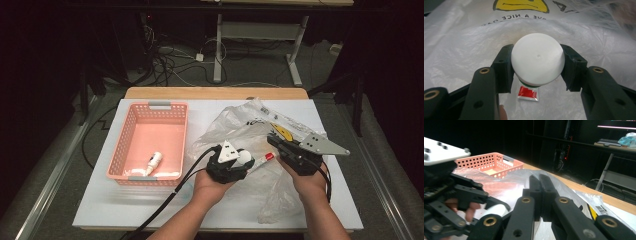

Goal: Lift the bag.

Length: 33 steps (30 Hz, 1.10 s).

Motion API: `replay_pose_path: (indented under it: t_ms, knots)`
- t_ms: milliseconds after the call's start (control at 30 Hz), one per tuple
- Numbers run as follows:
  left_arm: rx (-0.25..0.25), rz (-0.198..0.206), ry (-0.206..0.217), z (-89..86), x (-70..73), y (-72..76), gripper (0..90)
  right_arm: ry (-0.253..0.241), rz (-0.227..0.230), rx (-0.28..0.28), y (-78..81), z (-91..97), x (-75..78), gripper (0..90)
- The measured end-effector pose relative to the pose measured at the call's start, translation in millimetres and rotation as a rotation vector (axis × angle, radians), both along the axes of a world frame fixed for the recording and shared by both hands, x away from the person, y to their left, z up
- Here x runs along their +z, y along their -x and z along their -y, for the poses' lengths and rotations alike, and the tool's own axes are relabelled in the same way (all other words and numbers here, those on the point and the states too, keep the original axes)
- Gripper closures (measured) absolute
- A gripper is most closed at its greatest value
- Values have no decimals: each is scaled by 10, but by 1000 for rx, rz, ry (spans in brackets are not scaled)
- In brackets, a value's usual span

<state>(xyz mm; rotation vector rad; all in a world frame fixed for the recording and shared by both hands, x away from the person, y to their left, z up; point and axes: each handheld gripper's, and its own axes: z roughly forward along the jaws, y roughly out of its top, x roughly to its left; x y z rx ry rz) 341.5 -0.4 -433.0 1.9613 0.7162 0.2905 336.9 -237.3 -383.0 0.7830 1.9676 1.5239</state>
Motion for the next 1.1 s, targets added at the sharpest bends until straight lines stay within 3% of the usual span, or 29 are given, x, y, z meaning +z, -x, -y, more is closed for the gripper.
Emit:
replay_pose_path:
  t_ms: [333, 600, 1100]
  knots:
    - [43, 11, -34, 211, -71, -221, 486, -9, 1, -1, 3, 6, 16, 900]
    - [78, -26, -41, 312, -220, -391, 486, -13, -1, 2, 3, 6, 25, 900]
    - [119, -58, -63, 343, -384, -506, 485, -8, -3, 5, 0, -8, 15, 900]
